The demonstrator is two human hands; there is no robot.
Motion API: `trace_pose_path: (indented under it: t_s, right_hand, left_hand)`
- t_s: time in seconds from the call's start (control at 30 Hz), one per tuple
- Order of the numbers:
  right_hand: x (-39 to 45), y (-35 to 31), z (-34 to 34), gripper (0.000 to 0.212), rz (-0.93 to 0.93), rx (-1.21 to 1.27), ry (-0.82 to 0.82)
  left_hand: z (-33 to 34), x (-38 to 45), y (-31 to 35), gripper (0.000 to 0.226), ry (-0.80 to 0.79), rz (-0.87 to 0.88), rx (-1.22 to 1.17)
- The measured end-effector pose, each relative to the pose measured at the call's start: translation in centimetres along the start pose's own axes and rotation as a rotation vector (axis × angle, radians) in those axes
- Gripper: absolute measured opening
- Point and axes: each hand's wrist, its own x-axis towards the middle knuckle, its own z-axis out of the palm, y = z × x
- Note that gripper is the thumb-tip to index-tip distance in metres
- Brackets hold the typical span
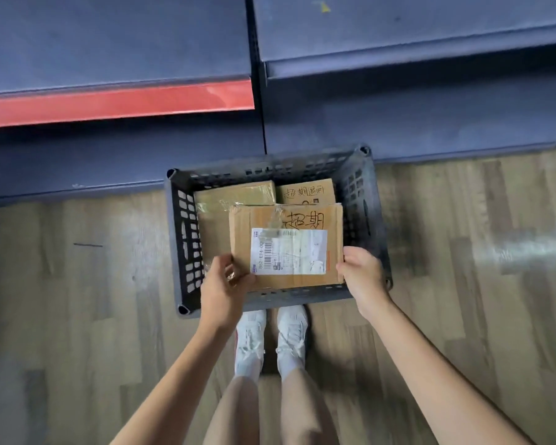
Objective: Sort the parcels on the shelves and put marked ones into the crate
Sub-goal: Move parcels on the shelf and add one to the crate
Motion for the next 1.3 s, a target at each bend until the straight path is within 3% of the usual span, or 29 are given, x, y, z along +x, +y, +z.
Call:
trace_pose_path:
  t_s: [0.17, 0.5, 0.83, 1.07, 1.3]
  right_hand:
    - [1.2, 2.4, 0.4, 0.039, 0.002, -0.058, -0.023]
    - [4.3, 2.5, -0.1, 0.030, 0.002, -0.148, 0.025]
    - [10.4, 2.3, 0.6, 0.011, 0.005, -0.233, 0.060]
    - [13.3, 1.1, 1.3, 0.036, -0.025, -0.379, 0.170]
    - [14.6, 0.3, 2.1, 0.041, -0.022, -0.529, 0.143]
  left_hand:
    - [1.8, 1.0, -2.4, 0.022, -0.026, -0.074, 0.033]
    - [4.7, 3.1, -3.1, 0.023, -0.041, -0.009, 0.130]
    - [7.7, 9.5, -2.5, 0.027, -0.124, -0.030, 0.013]
    - [10.7, 11.6, -2.2, 0.025, -0.154, -0.045, -0.100]
    - [11.6, 14.2, -2.5, 0.026, -0.138, -0.022, -0.099]
